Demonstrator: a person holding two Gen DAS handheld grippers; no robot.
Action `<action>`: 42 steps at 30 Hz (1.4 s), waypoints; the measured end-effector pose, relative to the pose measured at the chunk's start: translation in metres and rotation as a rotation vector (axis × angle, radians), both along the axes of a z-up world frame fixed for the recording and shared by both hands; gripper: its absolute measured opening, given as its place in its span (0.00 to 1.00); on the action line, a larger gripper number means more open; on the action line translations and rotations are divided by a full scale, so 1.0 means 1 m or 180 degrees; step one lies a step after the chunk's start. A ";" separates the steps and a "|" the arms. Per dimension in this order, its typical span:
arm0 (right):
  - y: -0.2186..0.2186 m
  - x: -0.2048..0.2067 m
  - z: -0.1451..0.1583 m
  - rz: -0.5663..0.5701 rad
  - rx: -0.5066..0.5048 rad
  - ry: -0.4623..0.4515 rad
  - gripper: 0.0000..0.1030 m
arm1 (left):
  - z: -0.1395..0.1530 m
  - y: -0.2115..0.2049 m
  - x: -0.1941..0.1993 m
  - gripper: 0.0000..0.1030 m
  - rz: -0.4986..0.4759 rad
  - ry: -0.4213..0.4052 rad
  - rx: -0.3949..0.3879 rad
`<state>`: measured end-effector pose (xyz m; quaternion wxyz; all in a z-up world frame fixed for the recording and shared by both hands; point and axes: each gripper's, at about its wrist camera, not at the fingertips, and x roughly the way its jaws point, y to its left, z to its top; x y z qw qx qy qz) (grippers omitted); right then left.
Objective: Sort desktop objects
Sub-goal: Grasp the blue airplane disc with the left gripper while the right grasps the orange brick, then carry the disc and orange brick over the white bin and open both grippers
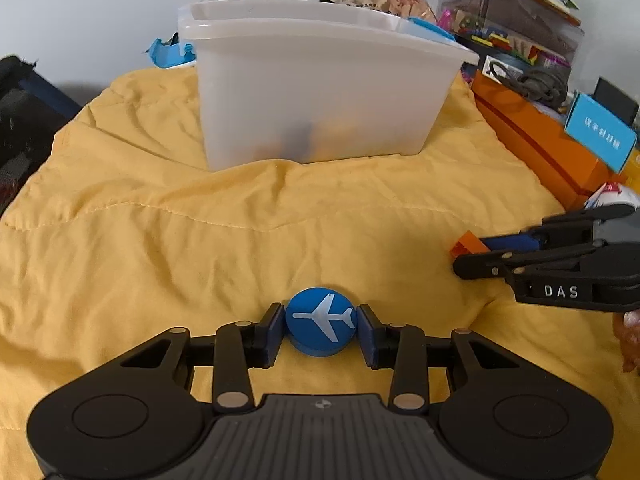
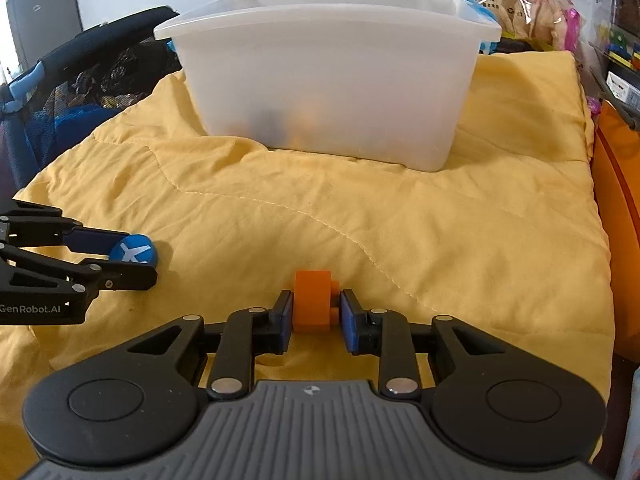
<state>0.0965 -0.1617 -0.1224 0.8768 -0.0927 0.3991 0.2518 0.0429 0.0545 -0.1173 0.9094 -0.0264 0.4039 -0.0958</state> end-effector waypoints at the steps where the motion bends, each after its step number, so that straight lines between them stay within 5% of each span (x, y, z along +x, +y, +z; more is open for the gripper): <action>1: -0.001 0.000 0.001 -0.0002 0.0009 0.0014 0.26 | 0.003 0.001 0.000 0.41 0.0008 -0.0007 -0.0046; 11: -0.012 0.009 0.028 -0.0097 0.0219 -0.0040 0.26 | 0.075 0.000 0.013 0.41 -0.0077 -0.0540 -0.0096; 23: 0.002 0.058 0.132 -0.0073 0.0545 -0.0997 0.26 | 0.159 0.013 0.083 0.41 0.0014 -0.1255 0.0036; 28: 0.023 0.082 0.148 -0.0062 0.0484 -0.1170 0.26 | 0.157 0.017 0.124 0.41 0.0118 -0.1234 0.0165; 33: 0.034 0.113 0.140 -0.0277 0.0465 -0.0950 0.26 | 0.136 0.023 0.155 0.41 0.0316 -0.0987 0.0121; 39: 0.046 0.136 0.114 -0.0374 0.0275 -0.0632 0.26 | 0.099 0.014 0.175 0.41 0.0277 -0.0602 0.0378; 42: 0.050 0.142 0.098 -0.0400 0.0221 -0.0455 0.31 | 0.097 0.013 0.171 0.46 0.0298 -0.0609 0.0400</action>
